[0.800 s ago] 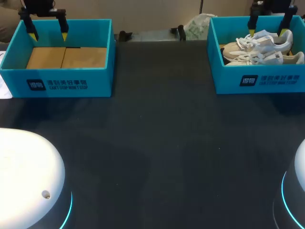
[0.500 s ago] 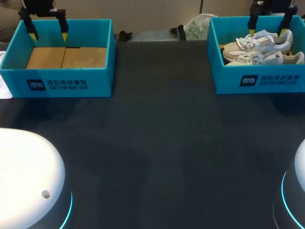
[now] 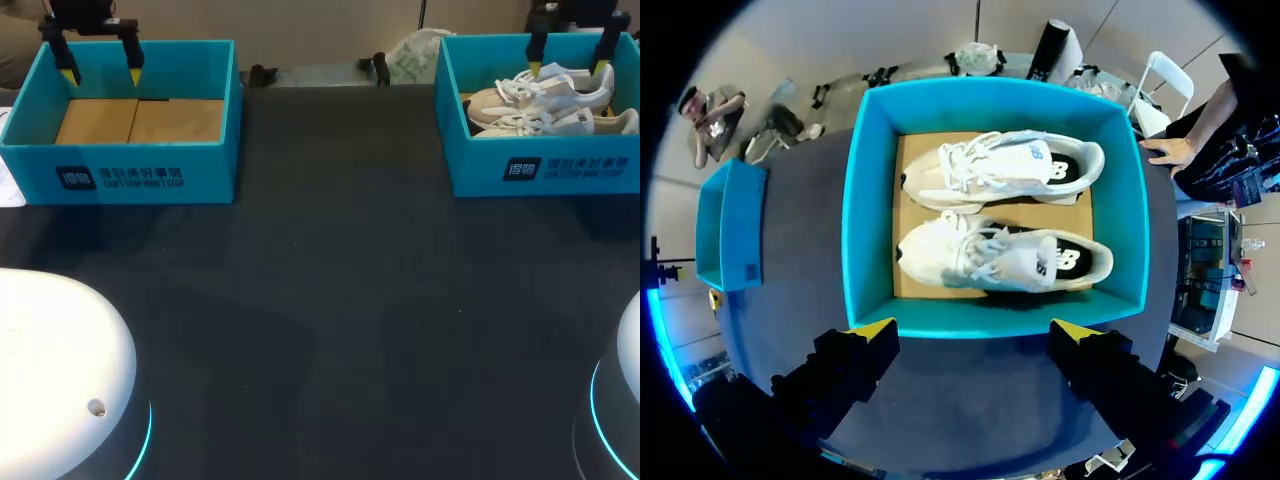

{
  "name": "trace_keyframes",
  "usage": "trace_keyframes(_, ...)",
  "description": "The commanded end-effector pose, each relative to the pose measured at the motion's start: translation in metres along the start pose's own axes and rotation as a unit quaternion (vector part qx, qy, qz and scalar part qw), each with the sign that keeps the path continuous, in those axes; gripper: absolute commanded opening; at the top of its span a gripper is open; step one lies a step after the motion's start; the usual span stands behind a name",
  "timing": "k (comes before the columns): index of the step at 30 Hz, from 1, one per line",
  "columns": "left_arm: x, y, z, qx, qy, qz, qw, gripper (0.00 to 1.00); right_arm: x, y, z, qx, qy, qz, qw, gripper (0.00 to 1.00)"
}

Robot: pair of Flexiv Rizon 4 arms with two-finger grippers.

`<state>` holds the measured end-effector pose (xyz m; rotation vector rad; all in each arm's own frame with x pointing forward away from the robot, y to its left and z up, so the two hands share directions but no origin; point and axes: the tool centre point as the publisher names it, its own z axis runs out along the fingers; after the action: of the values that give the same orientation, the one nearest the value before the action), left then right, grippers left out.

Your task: Take the shoe out of the shoebox, open the shoe tongue, remove and reinsert the insole, then place the shoe into the shoebox

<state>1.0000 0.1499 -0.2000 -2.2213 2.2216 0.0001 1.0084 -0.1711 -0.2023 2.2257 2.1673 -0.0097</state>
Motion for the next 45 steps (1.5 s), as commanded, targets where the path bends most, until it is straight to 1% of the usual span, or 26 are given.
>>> trace_keyframes(1,0.0,0.0,0.0,0.0,0.0,0.0,1.0,1.0,-0.031,0.0,0.004,-0.011,-0.005,-0.002,1.0,1.0)
trace_keyframes(5,0.0,0.0,0.0,0.0,0.0,0.0,1.0,1.0,-0.055,0.004,0.01,-0.013,-0.025,-0.004,1.0,1.0)
trace_keyframes(6,0.0,0.0,0.0,0.0,0.0,0.0,1.0,1.0,-0.067,0.005,0.013,-0.02,-0.036,-0.007,0.999,1.0)
trace_keyframes(7,0.0,0.0,0.0,0.0,0.0,0.0,1.0,1.0,-0.072,0.006,0.014,-0.019,-0.039,-0.009,0.999,1.0)
trace_keyframes(11,0.0,0.0,0.0,0.0,0.0,0.0,1.0,1.0,-0.1,0.011,0.024,-0.021,-0.054,-0.004,0.998,1.0)
trace_keyframes(12,0.0,0.0,0.0,0.0,0.0,0.0,1.0,1.0,-0.1,0.011,0.024,-0.021,-0.054,-0.004,0.998,1.0)
trace_keyframes(13,0.0,0.0,0.0,0.0,0.0,0.0,1.0,1.0,-0.109,0.013,0.028,-0.028,-0.06,0.0,0.998,1.0)
trace_keyframes(14,0.0,0.0,0.0,0.0,0.0,0.0,1.0,1.0,-0.114,0.014,0.032,-0.029,-0.056,0.004,0.998,1.0)
trace_keyframes(19,0.0,0.0,0.0,0.0,0.0,0.0,1.0,1.0,-0.134,0.018,0.048,-0.035,-0.059,0.015,0.998,1.0)
trace_keyframes(30,0.0,0.0,0.0,0.0,0.0,0.0,1.0,1.0,-0.149,0.026,0.099,-0.028,-0.058,0.028,0.998,1.0)
trace_keyframes(34,0.0,0.0,0.0,0.0,0.0,0.0,1.0,1.0,-0.152,0.029,0.111,-0.033,-0.057,0.032,0.997,1.0)
trace_keyframes(35,0.0,0.0,0.0,0.0,0.0,0.0,1.0,1.0,-0.152,0.029,0.111,-0.033,-0.057,0.032,0.997,1.0)
trace_keyframes(37,0.0,0.0,0.0,0.0,0.0,0.0,1.0,1.0,-0.155,0.03,0.12,-0.039,-0.054,0.04,0.997,1.0)
trace_keyframes(42,0.0,0.0,0.0,0.0,0.0,0.0,1.0,1.0,-0.156,0.03,0.131,-0.037,-0.053,0.045,0.997,1.0)
trace_keyframes(43,0.0,0.0,0.0,0.0,0.0,0.0,1.0,1.0,-0.156,0.03,0.134,-0.036,-0.053,0.046,0.997,0.98)
trace_keyframes(44,0.0,0.0,0.0,0.0,0.0,0.0,1.0,1.0,-0.156,0.029,0.136,-0.036,-0.053,0.047,0.997,0.8)
trace_keyframes(45,0.0,0.0,0.0,0.0,0.0,0.0,1.0,1.0,-0.156,0.029,0.139,-0.034,-0.052,0.048,0.997,0.65)
